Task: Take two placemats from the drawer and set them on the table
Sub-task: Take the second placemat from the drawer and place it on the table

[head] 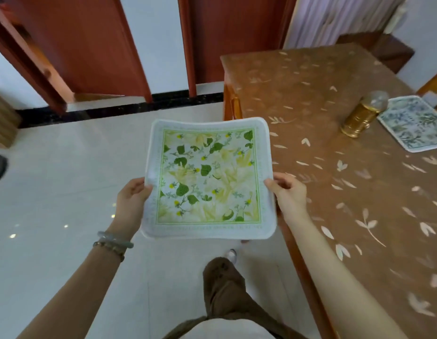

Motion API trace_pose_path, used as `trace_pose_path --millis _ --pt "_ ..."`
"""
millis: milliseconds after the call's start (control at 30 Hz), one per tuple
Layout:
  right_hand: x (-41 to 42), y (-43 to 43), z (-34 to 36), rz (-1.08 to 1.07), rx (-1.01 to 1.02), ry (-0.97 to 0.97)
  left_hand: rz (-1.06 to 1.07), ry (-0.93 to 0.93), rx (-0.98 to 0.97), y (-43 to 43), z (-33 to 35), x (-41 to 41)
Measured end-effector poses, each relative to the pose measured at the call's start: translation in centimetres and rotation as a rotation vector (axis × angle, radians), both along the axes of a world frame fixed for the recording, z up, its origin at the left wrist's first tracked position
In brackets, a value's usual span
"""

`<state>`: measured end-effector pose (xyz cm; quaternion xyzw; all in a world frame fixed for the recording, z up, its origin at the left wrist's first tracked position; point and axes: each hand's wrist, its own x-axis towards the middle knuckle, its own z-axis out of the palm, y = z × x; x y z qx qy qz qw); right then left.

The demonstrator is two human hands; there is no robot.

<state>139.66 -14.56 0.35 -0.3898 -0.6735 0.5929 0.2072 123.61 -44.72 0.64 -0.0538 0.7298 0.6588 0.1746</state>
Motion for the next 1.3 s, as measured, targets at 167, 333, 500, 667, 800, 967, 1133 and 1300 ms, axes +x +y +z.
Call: trace_pose_path --millis 167,333,500,667,800,967,1133,1300 --pt "-5.6 6.8 1.5 -0.119 -0.033 0.052 -0.093 0.025 0.015 9.0 1.5 -8.6" --pt "-7.8 12.8 2.0 -0.215 -0.003 0.045 -0.216 0.041 0.047 17.8 2.0 -14.6" --pt "-8.2 16.5 1.4 -0.374 -0.003 0.048 -0.377 0.005 0.056 24.7 2.0 -18.9" --pt "-9.3 18.6 0.9 -0.543 0.013 0.043 -0.552 0.001 0.035 32.7 2.0 -23.8" --pt "-10.9 19.2 0.5 -0.718 0.028 0.034 -0.722 0.034 0.021 39.1 2.2 -27.5" --pt "-14.1 18.6 0.8 -0.904 0.012 0.016 -0.926 0.033 -0.006 45.1 2.4 -31.9" --pt "-16.0 18.0 0.9 -1.080 -0.010 0.007 -1.125 0.027 -0.062 49.8 2.6 -33.8" --pt "-15.6 18.3 0.8 -1.180 -0.019 -0.023 -1.227 -0.006 -0.071 53.3 1.8 -33.2"
